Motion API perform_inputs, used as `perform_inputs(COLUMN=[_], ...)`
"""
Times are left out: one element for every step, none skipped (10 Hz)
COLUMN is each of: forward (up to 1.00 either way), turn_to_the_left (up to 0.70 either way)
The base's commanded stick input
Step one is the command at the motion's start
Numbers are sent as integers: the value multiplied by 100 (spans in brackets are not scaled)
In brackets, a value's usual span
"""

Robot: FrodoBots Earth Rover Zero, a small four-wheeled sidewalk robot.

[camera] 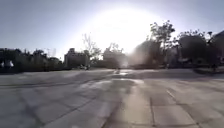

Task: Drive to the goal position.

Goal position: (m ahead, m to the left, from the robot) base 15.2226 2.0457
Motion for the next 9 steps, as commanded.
perform_inputs(forward=[70, 70, 70, 70, 70, 70, 70, 70, 70], turn_to_the_left=[0, 0, 0, 0, 0, 0, 0, 0, 0])
